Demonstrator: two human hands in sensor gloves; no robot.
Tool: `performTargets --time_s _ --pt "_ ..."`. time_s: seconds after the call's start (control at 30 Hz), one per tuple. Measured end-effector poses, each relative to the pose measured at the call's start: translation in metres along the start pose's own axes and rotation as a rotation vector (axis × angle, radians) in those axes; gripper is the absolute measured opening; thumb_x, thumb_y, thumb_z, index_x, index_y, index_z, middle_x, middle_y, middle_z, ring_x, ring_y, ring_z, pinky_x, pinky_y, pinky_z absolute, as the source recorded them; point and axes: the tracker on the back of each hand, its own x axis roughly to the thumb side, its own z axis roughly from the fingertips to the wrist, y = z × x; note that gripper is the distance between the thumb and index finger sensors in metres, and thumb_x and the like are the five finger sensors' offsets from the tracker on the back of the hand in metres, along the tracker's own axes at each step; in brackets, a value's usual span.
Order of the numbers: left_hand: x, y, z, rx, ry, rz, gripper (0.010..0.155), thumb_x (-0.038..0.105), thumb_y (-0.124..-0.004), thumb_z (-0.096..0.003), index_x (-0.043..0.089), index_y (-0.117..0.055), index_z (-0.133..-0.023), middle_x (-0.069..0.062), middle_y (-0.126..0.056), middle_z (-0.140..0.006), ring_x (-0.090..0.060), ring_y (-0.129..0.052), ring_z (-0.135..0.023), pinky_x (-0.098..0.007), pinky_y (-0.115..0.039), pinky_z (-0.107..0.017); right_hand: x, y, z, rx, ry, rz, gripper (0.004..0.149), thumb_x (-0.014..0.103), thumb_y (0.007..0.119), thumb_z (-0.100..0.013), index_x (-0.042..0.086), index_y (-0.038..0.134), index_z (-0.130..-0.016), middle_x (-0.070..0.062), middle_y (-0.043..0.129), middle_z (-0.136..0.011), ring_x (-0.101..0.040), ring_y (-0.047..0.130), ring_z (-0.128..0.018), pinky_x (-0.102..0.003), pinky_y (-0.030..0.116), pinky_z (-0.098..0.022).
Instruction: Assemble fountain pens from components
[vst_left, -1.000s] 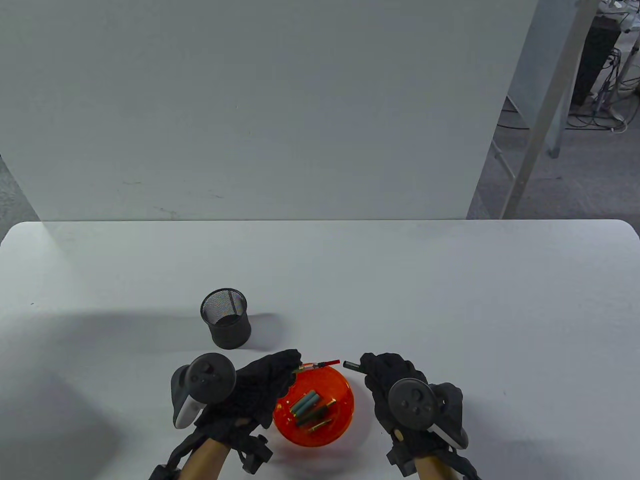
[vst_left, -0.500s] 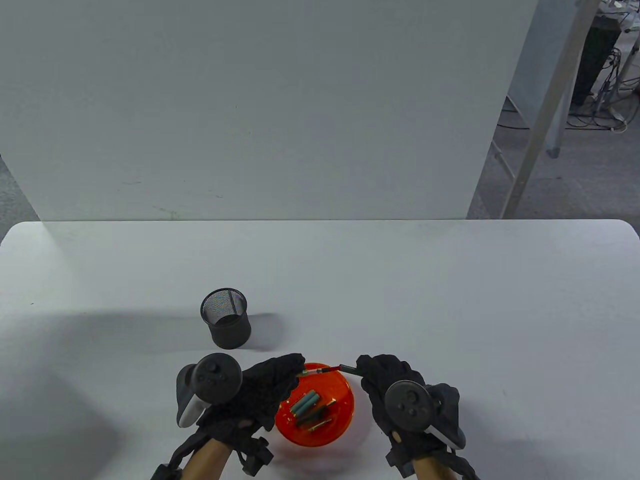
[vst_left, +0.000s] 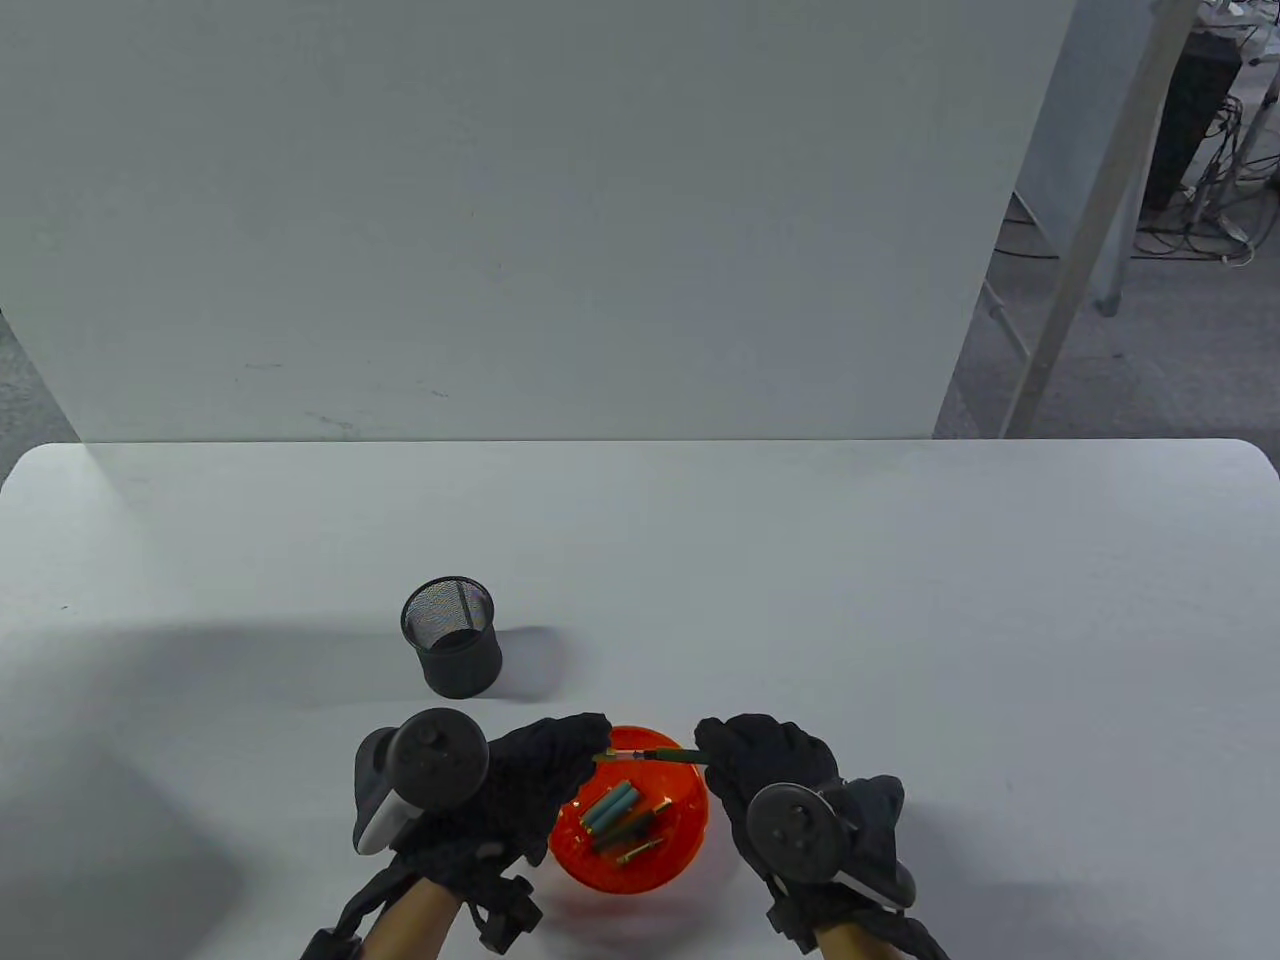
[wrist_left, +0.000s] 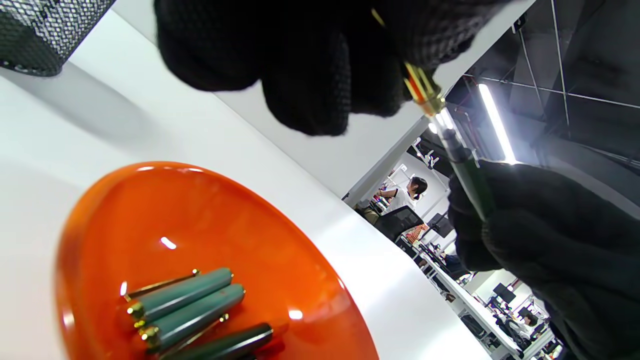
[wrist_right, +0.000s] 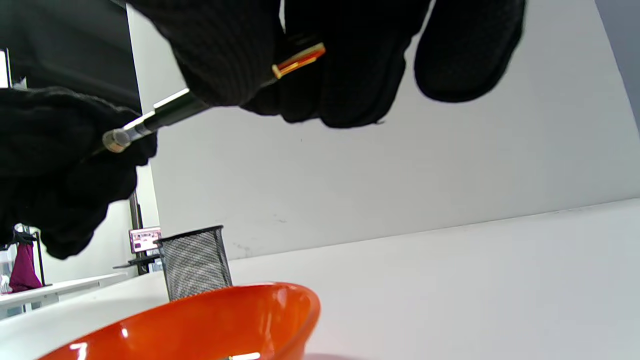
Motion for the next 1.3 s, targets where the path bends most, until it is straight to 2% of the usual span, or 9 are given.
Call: performTargets --time_s 0.2,0.43,0.7,0.87,0.93,1.03,1.17,1.23,1.3 --pt "0.005 -0.009 -0.003 -0.092 -0.025 0.061 0.045 0.04 -0.069 -0.0553 0.029 -0.076 -0.099 -0.001 -0.095 -0.077 -0.018 -0.102 -0.051 -0.043 -0.087 -0.046 0.005 0.002 0.001 -0.005 -0.072 -0.128 0.044 0.031 0.073 -0.055 0.024 0.075 -0.097 -0.012 0.077 -0.093 -0.028 0.084 -0.075 -0.06 0.07 -0.063" --pt "0.008 -0.012 -0.003 -0.085 -0.031 -0.04 0.048 0.041 -0.079 -0.0539 0.03 -0.073 -0.1 0.0 -0.092 -0.084 -0.019 -0.101 -0.059 -0.044 -0.086 -0.05 0.002 0.004 0.001 -0.017 -0.05 -0.168 0.044 0.03 0.073 -0.055 0.023 0.074 -0.098 -0.012 0.077 -0.093 -0.028 0.084 -0.075 -0.06 0.071 -0.062" --pt "0.005 -0.011 -0.003 -0.066 -0.026 -0.012 0.046 0.042 -0.074 -0.0543 0.03 -0.075 -0.099 0.0 -0.092 -0.08 -0.018 -0.101 -0.057 -0.043 -0.085 -0.049 -0.004 0.004 -0.001 0.022 -0.04 -0.328 0.043 0.031 0.074 -0.054 0.021 0.075 -0.097 -0.013 0.081 -0.088 -0.026 0.088 -0.07 -0.06 0.073 -0.061" --pt "0.006 -0.013 -0.003 -0.072 -0.029 -0.027 0.046 0.042 -0.073 -0.0546 0.029 -0.074 -0.099 0.0 -0.091 -0.081 -0.018 -0.1 -0.058 -0.043 -0.085 -0.05 -0.005 0.007 -0.001 0.036 -0.018 -0.354 0.044 0.034 0.068 -0.057 0.02 0.075 -0.097 -0.012 0.083 -0.085 -0.024 0.09 -0.066 -0.058 0.076 -0.059" --pt "0.006 -0.013 -0.003 -0.068 -0.032 -0.015 0.047 0.041 -0.073 -0.0547 0.03 -0.073 -0.1 0.0 -0.091 -0.082 -0.018 -0.1 -0.059 -0.043 -0.085 -0.05 -0.01 0.009 -0.002 0.021 0.019 -0.456 0.046 0.038 0.063 -0.058 0.016 0.075 -0.097 -0.009 0.088 -0.077 -0.02 0.093 -0.057 -0.054 0.08 -0.055" --pt "0.008 -0.017 -0.003 -0.09 -0.046 -0.005 0.047 0.042 -0.071 -0.0553 0.03 -0.07 -0.101 0.001 -0.088 -0.085 -0.019 -0.098 -0.063 -0.044 -0.083 -0.052 -0.019 0.011 -0.002 -0.062 0.091 -0.595 0.055 0.043 0.061 -0.058 0.008 0.07 -0.1 0.002 0.099 -0.054 -0.013 0.1 -0.034 -0.046 0.088 -0.044" --pt "0.016 -0.025 -0.001 -0.094 -0.06 -0.024 0.048 0.042 -0.068 -0.0554 0.03 -0.068 -0.102 0.002 -0.087 -0.086 -0.018 -0.097 -0.065 -0.044 -0.083 -0.052 -0.026 0.01 0.001 -0.12 0.137 -0.658 0.06 0.048 0.06 -0.058 0.002 0.075 -0.094 0.008 0.101 -0.031 -0.009 0.099 -0.014 -0.04 0.092 -0.033" --pt "0.017 -0.025 -0.002 -0.082 -0.057 -0.048 0.048 0.043 -0.067 -0.0551 0.03 -0.068 -0.102 0.002 -0.087 -0.086 -0.018 -0.097 -0.065 -0.044 -0.083 -0.053 -0.027 0.01 0.001 -0.096 0.127 -0.646 0.061 0.049 0.059 -0.058 0.002 0.076 -0.094 0.008 0.102 -0.032 -0.01 0.099 -0.016 -0.04 0.092 -0.034" --pt "0.016 -0.024 -0.003 -0.069 -0.049 -0.049 0.048 0.043 -0.067 -0.0549 0.03 -0.068 -0.101 0.002 -0.087 -0.085 -0.018 -0.097 -0.064 -0.044 -0.083 -0.052 -0.027 0.012 0.001 -0.044 0.09 -0.65 0.068 0.053 0.056 -0.058 0.003 0.064 -0.103 0.001 0.1 -0.055 -0.017 0.101 -0.035 -0.048 0.087 -0.044"
